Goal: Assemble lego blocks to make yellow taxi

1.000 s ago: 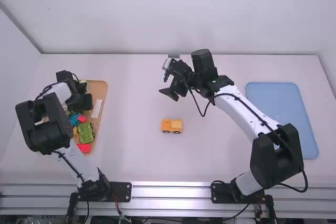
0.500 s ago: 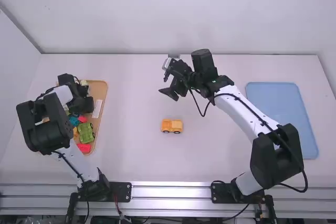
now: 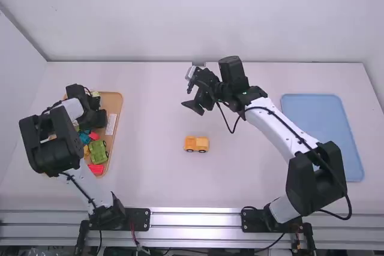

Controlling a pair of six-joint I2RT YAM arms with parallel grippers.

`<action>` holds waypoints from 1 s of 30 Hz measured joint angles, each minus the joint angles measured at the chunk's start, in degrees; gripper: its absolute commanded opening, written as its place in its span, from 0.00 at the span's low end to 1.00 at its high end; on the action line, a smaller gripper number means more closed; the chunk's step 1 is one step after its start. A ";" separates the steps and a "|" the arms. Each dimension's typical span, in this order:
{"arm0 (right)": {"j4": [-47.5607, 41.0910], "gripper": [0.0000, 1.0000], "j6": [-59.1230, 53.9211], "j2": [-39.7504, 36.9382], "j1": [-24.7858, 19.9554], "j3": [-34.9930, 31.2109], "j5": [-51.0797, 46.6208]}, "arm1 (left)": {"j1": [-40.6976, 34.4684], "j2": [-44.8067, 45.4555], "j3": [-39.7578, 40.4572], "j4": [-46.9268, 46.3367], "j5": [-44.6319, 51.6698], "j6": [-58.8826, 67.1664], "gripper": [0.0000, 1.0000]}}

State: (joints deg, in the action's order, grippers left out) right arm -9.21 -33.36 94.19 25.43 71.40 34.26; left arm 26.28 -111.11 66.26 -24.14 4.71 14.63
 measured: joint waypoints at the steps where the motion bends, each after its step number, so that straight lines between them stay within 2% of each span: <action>1: 0.02 0.99 -0.02 0.00 0.00 0.00 0.02 | 0.02 0.00 0.00 0.24 0.00 0.00 0.09; 6: 0.07 0.99 -0.04 -0.02 -0.35 0.00 0.02 | 0.00 0.66 0.00 -1.11 -0.02 0.00 0.05; 9: 0.04 0.99 0.28 0.00 -0.83 0.00 0.00 | -0.15 4.83 -1.27 -0.35 -0.04 -0.46 0.05; 13: 0.94 0.99 2.45 0.00 -1.57 0.00 0.02 | -2.84 18.78 -8.28 5.92 -0.31 -0.66 0.11; 16: 2.89 0.98 5.01 0.20 -2.32 0.00 0.15 | -6.21 26.97 -13.20 10.45 -0.17 -0.66 0.11; 19: 4.83 0.99 8.20 1.16 -3.34 0.00 1.92 | -11.06 34.34 -18.64 16.13 0.04 -0.66 0.12; 23: 8.24 0.99 12.96 5.29 -4.85 0.00 9.70 | -21.66 41.81 -27.08 24.15 0.00 1.18 0.15; 27: 10.58 1.00 16.17 10.08 -5.40 0.00 16.63 | -31.45 43.30 -31.65 30.73 0.48 4.44 0.15; 30: 10.40 0.94 16.90 11.74 -5.68 0.00 20.96 | -35.85 43.30 -33.44 33.55 0.70 6.84 0.14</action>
State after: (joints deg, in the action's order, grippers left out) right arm 1.19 -16.47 105.93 19.75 71.40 55.22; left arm -9.56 -67.81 32.82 9.41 5.41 21.47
